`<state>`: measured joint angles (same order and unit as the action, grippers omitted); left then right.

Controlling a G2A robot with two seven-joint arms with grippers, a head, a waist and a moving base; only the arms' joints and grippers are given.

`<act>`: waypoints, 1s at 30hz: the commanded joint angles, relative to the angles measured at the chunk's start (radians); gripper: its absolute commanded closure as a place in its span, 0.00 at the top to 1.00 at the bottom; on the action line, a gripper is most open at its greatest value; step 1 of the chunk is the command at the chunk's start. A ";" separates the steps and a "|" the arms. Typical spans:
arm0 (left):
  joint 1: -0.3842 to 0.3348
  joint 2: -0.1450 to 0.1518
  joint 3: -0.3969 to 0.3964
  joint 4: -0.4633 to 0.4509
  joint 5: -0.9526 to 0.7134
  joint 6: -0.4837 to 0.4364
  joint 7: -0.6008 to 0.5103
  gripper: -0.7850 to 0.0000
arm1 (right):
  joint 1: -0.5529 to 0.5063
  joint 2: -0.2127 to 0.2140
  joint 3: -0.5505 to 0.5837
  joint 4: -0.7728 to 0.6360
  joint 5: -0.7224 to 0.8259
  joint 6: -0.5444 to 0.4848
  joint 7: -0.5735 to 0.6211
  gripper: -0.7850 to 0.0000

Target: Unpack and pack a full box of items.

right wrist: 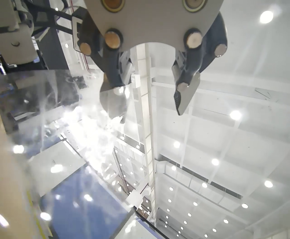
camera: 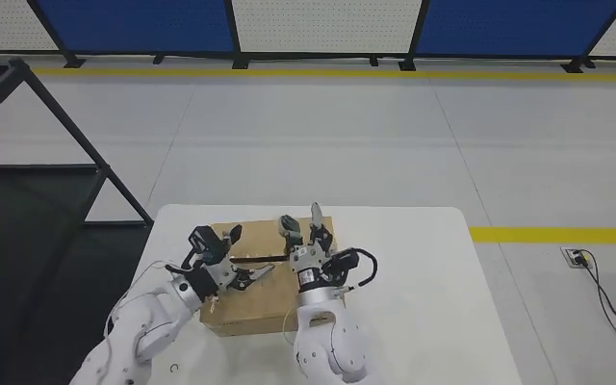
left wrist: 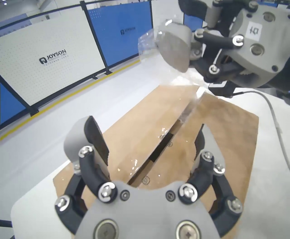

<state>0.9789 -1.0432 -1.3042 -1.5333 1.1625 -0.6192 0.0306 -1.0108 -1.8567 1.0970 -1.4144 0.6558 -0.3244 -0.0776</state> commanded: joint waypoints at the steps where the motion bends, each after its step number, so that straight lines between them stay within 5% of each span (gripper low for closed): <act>1: 0.011 0.003 -0.022 -0.013 -0.028 -0.009 0.000 1.00 | -0.017 0.005 -0.007 -0.020 -0.038 -0.006 -0.002 1.00; 11: 0.040 0.010 -0.080 -0.043 -0.158 -0.051 -0.050 1.00 | -0.081 0.025 -0.047 -0.088 -0.303 -0.023 -0.090 1.00; 19: 0.043 0.015 -0.093 -0.013 -0.385 -0.146 -0.163 1.00 | -0.120 0.034 -0.065 -0.100 -0.507 -0.141 -0.127 1.00; 30: -0.016 0.032 -0.092 0.065 -0.846 -0.157 -0.511 1.00 | -0.101 0.030 -0.079 -0.047 -0.666 -0.217 -0.278 1.00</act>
<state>0.9650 -1.0120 -1.3932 -1.4667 0.3204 -0.7782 -0.4696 -1.1164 -1.8257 1.0192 -1.4688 -0.0069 -0.5405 -0.3458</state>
